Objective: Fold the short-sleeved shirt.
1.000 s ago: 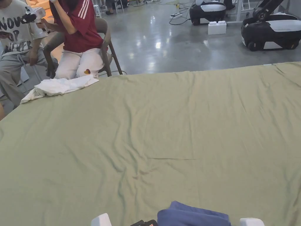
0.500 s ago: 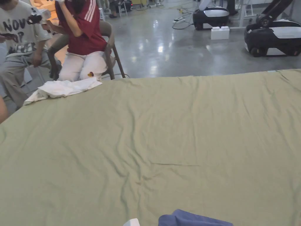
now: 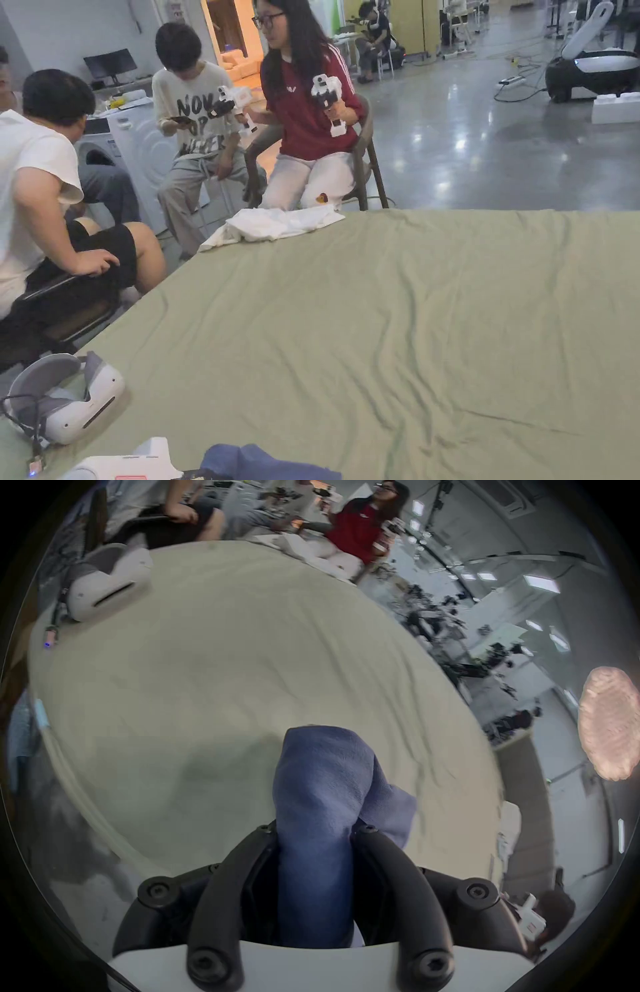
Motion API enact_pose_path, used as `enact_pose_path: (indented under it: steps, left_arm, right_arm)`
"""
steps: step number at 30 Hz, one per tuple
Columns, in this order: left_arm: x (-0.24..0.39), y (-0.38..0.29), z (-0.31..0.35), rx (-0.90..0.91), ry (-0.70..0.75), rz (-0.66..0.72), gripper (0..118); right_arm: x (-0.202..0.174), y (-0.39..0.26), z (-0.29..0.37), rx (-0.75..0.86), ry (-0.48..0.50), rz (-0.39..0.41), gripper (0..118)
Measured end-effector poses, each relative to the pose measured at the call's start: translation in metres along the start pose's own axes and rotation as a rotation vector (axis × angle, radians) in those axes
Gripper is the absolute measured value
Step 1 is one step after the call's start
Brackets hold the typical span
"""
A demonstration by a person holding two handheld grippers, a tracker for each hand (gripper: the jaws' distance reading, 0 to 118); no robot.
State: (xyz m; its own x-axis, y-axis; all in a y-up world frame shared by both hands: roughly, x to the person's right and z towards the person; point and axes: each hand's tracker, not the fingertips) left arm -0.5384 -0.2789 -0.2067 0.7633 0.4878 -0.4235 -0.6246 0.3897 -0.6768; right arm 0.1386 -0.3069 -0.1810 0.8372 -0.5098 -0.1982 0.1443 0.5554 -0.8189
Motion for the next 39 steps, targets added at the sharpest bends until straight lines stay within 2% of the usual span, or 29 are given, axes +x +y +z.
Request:
enact_pose_path:
  steps: [1,2,3,4,6,7,10,15,19,22,23,25,27,29,30,39]
  left_arm:
    - [-0.004,0.003,-0.005,0.011,0.017,0.003,32]
    - [-0.007,0.009,-0.010,0.014,0.033,0.012,48]
    - [-0.008,0.009,-0.015,0.028,0.050,0.017,48]
    - [-0.008,0.009,-0.018,0.060,0.091,0.012,53]
    - [0.004,0.006,-0.015,0.134,0.156,-0.029,80]
    - [0.013,0.006,-0.007,0.189,0.204,-0.066,89]
    - [0.048,-0.002,0.024,0.345,0.317,-0.252,90]
    - [0.129,-0.047,0.092,0.551,0.119,-0.429,90]
    - [0.192,-0.105,0.125,0.684,0.006,-0.614,89]
    - [0.226,-0.148,0.130,0.770,-0.026,-0.690,82]
    - [0.234,-0.160,0.131,0.788,-0.042,-0.710,74]
    - [0.248,-0.181,0.130,0.802,-0.037,-0.740,52]
    - [0.257,-0.197,0.130,0.808,-0.047,-0.747,20]
    - [0.263,-0.209,0.132,0.808,-0.081,-0.734,3]
    - [0.266,-0.215,0.132,0.811,-0.074,-0.729,0]
    - [0.269,-0.223,0.145,0.826,-0.084,-0.716,0]
  right_arm:
    - [0.001,-0.001,0.001,-0.003,0.002,-0.010,0]
    - [0.002,-0.001,0.003,-0.003,0.003,-0.017,0]
    - [0.001,-0.001,0.004,-0.003,0.001,-0.018,0]
    - [0.001,0.001,0.006,0.000,-0.004,-0.015,0]
    - [-0.001,0.005,0.012,0.013,-0.019,0.011,0]
    - [-0.002,0.008,0.016,0.025,-0.028,0.030,0]
    - [-0.005,0.021,0.031,0.090,-0.060,0.073,0]
    - [-0.017,0.044,0.067,0.271,-0.127,0.123,0]
    - [-0.032,0.051,0.099,0.406,-0.221,0.283,0]
    - [-0.037,0.049,0.120,0.484,-0.243,0.333,0]
    - [-0.037,0.047,0.126,0.510,-0.243,0.338,0]
    - [-0.037,0.044,0.137,0.544,-0.248,0.345,0]
    - [-0.038,0.039,0.147,0.580,-0.267,0.353,0]
    - [-0.034,0.033,0.152,0.593,-0.274,0.357,0]
    - [-0.034,0.031,0.155,0.598,-0.279,0.358,0]
    - [-0.038,0.026,0.163,0.626,-0.282,0.348,0]
